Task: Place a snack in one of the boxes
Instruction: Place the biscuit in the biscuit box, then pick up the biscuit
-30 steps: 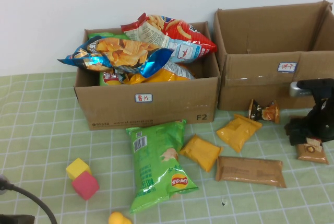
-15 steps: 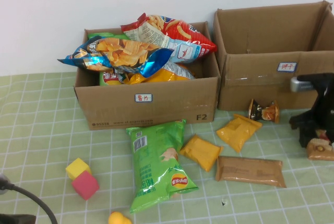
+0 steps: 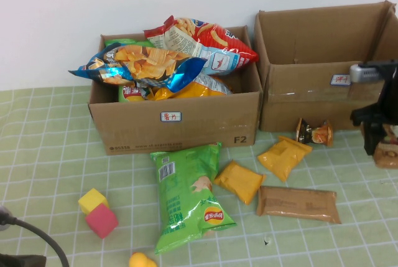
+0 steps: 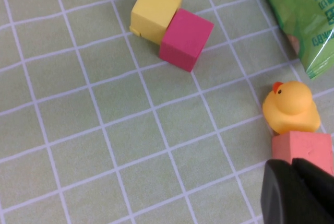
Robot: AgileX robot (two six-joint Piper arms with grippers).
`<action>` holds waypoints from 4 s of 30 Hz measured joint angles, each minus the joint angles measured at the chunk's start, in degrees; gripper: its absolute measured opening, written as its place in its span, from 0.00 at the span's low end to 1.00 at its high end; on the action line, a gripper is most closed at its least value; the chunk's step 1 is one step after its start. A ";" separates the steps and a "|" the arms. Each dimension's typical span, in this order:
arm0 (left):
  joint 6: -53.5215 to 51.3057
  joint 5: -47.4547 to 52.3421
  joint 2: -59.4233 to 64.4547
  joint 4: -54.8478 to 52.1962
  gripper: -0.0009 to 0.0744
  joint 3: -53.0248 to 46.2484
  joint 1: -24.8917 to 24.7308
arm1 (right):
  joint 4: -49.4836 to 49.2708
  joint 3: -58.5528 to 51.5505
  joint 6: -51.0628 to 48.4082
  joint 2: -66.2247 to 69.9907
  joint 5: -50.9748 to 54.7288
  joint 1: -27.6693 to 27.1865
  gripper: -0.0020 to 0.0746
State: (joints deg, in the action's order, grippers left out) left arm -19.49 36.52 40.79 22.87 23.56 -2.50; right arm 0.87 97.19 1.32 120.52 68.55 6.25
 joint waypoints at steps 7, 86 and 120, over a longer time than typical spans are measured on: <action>0.00 0.11 0.00 0.32 0.01 -0.10 0.00 | -0.87 4.42 1.59 -0.45 1.11 0.00 0.63; -4.93 -2.82 -1.50 1.90 0.01 -1.82 0.00 | -19.08 -2.99 -45.71 -24.45 -3.67 4.47 0.46; -5.21 -1.96 -5.70 3.32 0.01 -2.97 0.00 | -12.73 -34.77 -53.83 -9.68 -43.40 16.99 0.84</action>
State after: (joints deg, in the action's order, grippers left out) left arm -24.70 34.56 35.09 26.20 20.59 -2.50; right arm -11.86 62.42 -52.51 110.83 25.14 23.24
